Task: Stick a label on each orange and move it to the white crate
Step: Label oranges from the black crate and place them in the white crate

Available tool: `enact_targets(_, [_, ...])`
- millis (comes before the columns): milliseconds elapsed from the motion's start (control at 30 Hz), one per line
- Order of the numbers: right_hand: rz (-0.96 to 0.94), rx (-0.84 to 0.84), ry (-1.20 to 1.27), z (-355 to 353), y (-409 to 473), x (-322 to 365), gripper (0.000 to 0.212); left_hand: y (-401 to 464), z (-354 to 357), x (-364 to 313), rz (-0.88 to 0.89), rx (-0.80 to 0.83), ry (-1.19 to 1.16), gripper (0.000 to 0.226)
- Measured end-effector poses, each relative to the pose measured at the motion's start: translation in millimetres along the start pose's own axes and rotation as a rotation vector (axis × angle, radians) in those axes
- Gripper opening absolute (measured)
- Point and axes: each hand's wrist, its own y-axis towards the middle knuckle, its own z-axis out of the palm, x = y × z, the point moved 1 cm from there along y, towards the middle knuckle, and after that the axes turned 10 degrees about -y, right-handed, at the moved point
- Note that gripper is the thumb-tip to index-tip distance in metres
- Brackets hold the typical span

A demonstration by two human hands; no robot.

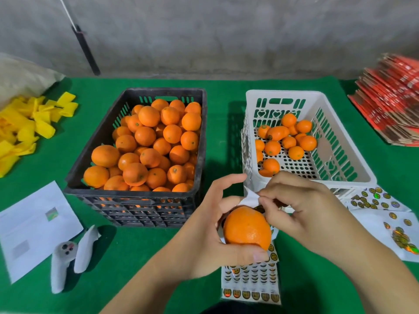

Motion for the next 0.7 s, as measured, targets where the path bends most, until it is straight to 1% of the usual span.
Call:
enact_targets(67, [0.033,-0.011,0.032,-0.1,0.6,-0.3,0.009,1.2,0.8,0.8,0.006,-0.003,0.009,0.108])
enact_targets(100, [0.074,-0.043,0.065,-1.5,0.4,-1.4,0.012,1.7,1.1,0.9,0.013,-0.008,0.002,0.106])
enact_targets(167, [0.166,-0.192,0.080,-7.2,-1.3,-3.6,0.015,2.7,1.1,2.6,0.015,-0.040,-0.062,0.101])
enact_targets(200, [0.189,-0.281,0.051,-10.8,-2.8,-2.3,0.014,3.1,1.1,3.2,0.006,-0.070,-0.107,0.099])
enact_targets(267, [0.157,-0.393,-0.037,-12.3,-8.0,7.9,0.012,4.5,1.2,4.1,-0.025,-0.132,-0.188,0.098])
enact_targets(300, [0.102,-0.391,-0.077,-8.6,-12.0,14.5,0.014,5.3,1.9,5.2,-0.037,-0.148,-0.223,0.099])
enact_targets(367, [0.002,-0.295,-0.080,3.8,-21.3,25.1,0.020,7.3,3.4,7.1,-0.042,-0.158,-0.295,0.100])
enact_targets(400, [-0.004,-0.239,-0.035,8.4,-24.4,27.5,0.025,8.3,3.9,8.0,-0.041,-0.166,-0.328,0.099])
enact_targets(467, [0.018,-0.166,0.061,11.0,-28.9,26.8,0.034,9.5,3.8,10.3,-0.038,-0.193,-0.364,0.094])
enact_targets(533, [0.015,-0.079,0.018,11.6,-31.9,26.0,0.050,10.0,3.7,14.3,-0.051,-0.241,-0.401,0.094])
enact_targets(600, [0.038,0.027,-0.048,17.4,-34.9,26.3,0.066,11.2,4.9,16.3,-0.093,-0.276,-0.448,0.102])
enact_targets(633, [0.065,0.056,-0.057,21.5,-35.2,27.3,0.071,12.1,6.0,16.2,-0.113,-0.272,-0.468,0.105])
enact_targets(667, [0.092,0.060,-0.041,25.2,-35.0,28.8,0.073,12.7,7.8,14.2,-0.131,-0.250,-0.494,0.104])
enact_targets(700, [0.111,0.051,-0.006,28.1,-34.2,30.0,0.074,12.8,9.5,12.1,-0.144,-0.227,-0.514,0.094])
